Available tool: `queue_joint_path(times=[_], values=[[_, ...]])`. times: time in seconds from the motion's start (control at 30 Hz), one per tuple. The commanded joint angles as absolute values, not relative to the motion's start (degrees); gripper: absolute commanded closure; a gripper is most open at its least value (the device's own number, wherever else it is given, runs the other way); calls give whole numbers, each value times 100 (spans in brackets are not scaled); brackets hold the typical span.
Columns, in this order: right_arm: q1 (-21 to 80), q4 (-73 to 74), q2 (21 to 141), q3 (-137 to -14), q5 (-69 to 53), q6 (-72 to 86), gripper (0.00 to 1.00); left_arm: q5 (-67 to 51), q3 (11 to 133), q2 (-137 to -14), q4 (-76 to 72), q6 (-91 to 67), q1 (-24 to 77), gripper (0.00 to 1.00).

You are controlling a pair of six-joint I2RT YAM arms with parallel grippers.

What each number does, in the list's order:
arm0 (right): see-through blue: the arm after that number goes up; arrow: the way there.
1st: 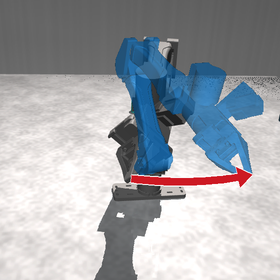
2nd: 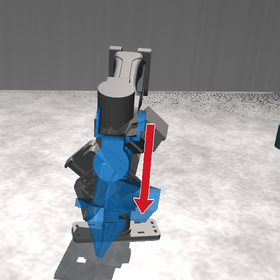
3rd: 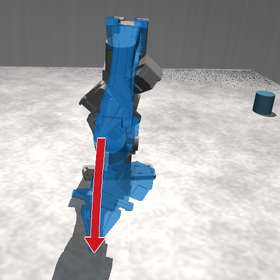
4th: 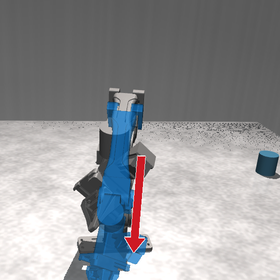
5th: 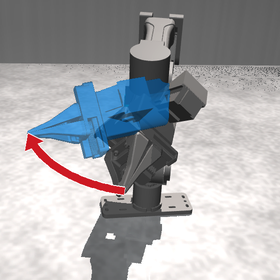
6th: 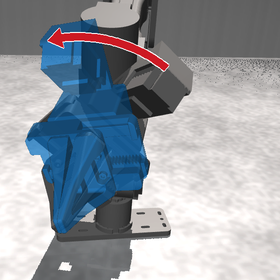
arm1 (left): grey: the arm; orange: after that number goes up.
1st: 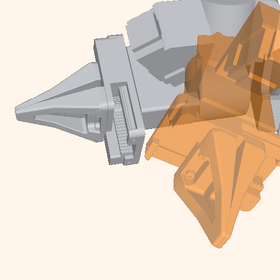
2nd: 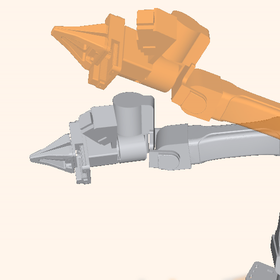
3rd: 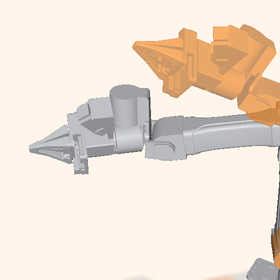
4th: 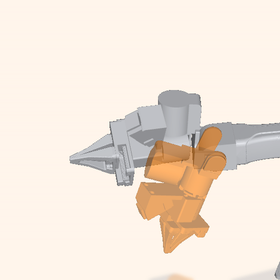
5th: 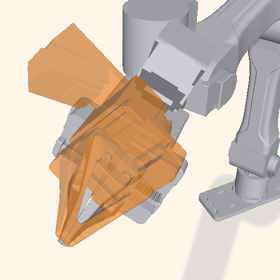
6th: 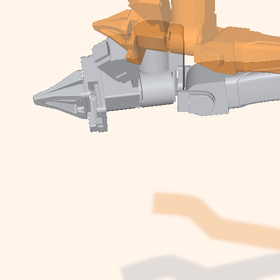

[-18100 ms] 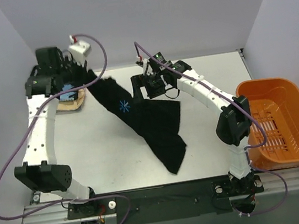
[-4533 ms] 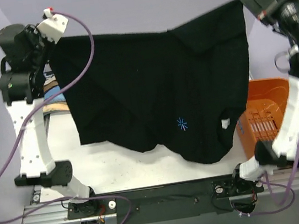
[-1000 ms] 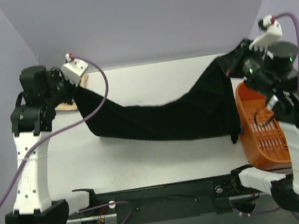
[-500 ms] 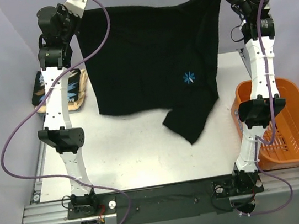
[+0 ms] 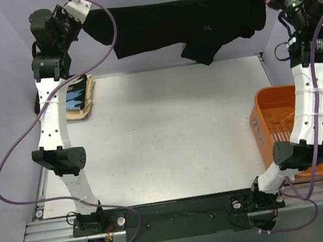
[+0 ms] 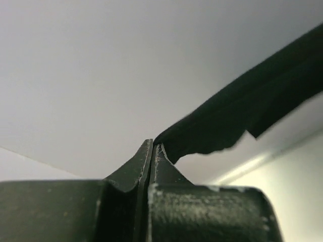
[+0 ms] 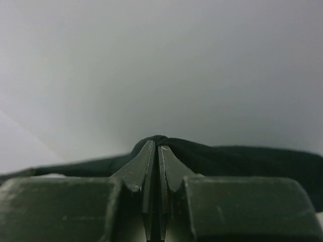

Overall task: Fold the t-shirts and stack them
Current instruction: Flatten out the tshirt, then fold the flattened tshirt in 1/3 of the way

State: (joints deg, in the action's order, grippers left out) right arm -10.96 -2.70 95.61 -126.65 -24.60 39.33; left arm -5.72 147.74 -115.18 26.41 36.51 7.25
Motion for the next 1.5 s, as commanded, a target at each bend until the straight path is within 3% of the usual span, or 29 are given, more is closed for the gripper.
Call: queue_joint_path(times=[0.0,0.2,0.37,0.47,0.63,0.77,0.93,1.2,1.47], values=[[-1134,974,8529,-11166,-3383,3166,100,-712,13574,-10434,3681,4008,598,100],[-626,2871,6727,-7913,-3595,2427,100,-712,9896,-8598,4350,4289,615,100],[-35,3357,5731,-5498,-3630,2881,100,-659,7263,-7148,4781,4438,756,100],[569,3716,5511,-4642,-3595,3146,100,-633,5770,-6593,4825,4421,808,100],[975,4463,5607,-3894,-3691,3244,100,-598,4476,-5802,5378,4754,809,100],[976,5693,5503,-4121,-3402,2989,100,-571,4140,-5318,5941,5018,817,100],[906,5661,5510,-4569,-3323,2752,100,-554,4122,-5115,5777,5186,800,100],[870,3658,7695,-5483,-2998,1987,100,-440,5017,-6880,4466,4703,677,100],[686,3217,9542,-7100,-2602,1530,100,-53,5880,-8050,3719,4325,326,100]])
